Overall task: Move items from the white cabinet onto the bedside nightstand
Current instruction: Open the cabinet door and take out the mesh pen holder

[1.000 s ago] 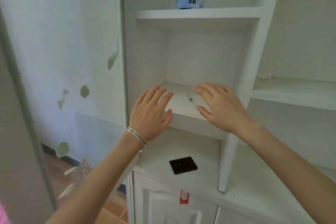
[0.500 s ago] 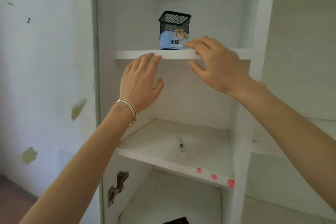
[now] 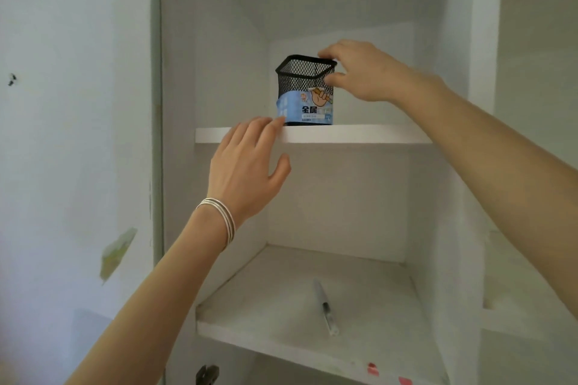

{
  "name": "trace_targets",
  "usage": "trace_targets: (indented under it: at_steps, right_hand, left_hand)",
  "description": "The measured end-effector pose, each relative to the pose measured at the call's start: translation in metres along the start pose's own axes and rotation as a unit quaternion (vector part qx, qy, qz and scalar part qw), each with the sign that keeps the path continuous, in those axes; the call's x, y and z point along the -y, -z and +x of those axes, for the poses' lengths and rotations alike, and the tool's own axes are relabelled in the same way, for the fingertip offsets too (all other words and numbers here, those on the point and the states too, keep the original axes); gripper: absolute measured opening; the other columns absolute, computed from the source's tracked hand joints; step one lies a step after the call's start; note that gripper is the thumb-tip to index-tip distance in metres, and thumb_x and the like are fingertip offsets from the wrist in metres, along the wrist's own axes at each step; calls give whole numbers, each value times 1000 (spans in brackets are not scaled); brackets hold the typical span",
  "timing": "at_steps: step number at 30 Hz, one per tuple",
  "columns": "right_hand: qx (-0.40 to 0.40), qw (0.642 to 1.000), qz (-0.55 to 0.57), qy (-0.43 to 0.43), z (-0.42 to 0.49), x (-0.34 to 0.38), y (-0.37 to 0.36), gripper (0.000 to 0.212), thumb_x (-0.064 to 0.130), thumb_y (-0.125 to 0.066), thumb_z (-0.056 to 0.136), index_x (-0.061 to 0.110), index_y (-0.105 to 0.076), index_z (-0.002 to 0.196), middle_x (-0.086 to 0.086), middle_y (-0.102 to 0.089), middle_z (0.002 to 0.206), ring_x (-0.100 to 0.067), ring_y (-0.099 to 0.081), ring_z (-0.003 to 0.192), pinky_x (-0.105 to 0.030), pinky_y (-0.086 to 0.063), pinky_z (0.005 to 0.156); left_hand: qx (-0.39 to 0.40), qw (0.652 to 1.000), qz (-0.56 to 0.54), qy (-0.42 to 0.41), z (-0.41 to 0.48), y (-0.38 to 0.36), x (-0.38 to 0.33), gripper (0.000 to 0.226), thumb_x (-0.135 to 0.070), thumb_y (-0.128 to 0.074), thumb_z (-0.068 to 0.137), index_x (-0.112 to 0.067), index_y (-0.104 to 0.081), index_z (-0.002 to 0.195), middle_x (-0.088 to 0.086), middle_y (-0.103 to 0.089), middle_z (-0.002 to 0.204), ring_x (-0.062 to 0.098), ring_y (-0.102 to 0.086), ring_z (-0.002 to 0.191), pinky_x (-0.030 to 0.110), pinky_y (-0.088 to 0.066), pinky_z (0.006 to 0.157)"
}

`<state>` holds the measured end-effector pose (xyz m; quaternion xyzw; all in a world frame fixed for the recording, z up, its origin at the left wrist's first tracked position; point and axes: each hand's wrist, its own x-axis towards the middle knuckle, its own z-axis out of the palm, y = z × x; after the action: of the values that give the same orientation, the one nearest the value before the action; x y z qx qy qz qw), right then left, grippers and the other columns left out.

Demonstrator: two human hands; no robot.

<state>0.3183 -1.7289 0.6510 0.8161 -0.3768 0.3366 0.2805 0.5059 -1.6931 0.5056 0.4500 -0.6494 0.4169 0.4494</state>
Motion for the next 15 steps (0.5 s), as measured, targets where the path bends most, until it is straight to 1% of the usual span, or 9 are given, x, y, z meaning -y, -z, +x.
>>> trace_targets:
  at_steps: [2, 4, 8, 11, 13, 15]
  right_hand:
    - [-23, 999, 31, -4, 2, -1, -1, 35, 16, -57, 91, 7, -53, 124, -12, -54, 125, -25, -50, 113, -36, -39, 95]
    - [-71, 995, 73, -13, 0, 0, 0, 27, 11, -59, 88, 7, -59, 116, -10, -60, 117, -22, -53, 106, -29, -40, 89]
    - [-120, 985, 123, -13, -11, 5, 7, 24, 9, -63, 85, 9, -65, 108, -5, -65, 107, -13, -57, 97, -16, -38, 77]
    - [-156, 978, 140, -8, -28, 11, 18, 24, 9, -65, 84, 8, -66, 108, 1, -63, 102, -6, -53, 91, 3, -30, 71]
    - [-189, 969, 162, -5, -44, 18, 28, 24, 9, -65, 83, 8, -66, 107, 4, -60, 97, -5, -53, 89, 5, -30, 73]
    - [-213, 959, 189, 7, -63, 27, 40, 24, 10, -65, 83, 7, -66, 106, 5, -60, 95, -2, -55, 86, 3, -32, 77]
  left_hand:
    - [0, 1000, 0, 1, 0, 0, 2, 53, -35, -40, 84, -8, -53, 128, 9, -59, 117, 28, -54, 104, 36, -38, 89]
    - [3, 1000, 2, 1, -1, 1, 3, 53, -36, -39, 85, -8, -54, 127, 8, -60, 115, 28, -54, 103, 36, -39, 88]
    - [2, 1000, 8, -3, 0, 9, 2, 52, -37, -38, 86, -9, -54, 127, 7, -61, 112, 28, -55, 100, 36, -40, 85]
    - [-6, 1000, 21, -13, -3, 21, -3, 51, -36, -39, 87, -7, -55, 125, 9, -62, 110, 29, -56, 98, 36, -40, 85]
    - [-6, 999, 34, -9, -9, 33, -9, 52, -37, -39, 87, -6, -55, 126, 11, -62, 111, 30, -57, 98, 36, -41, 85]
    - [-8, 999, 42, 3, -19, 50, -18, 51, -37, -40, 87, -7, -55, 125, 11, -62, 111, 30, -57, 98, 37, -40, 86]
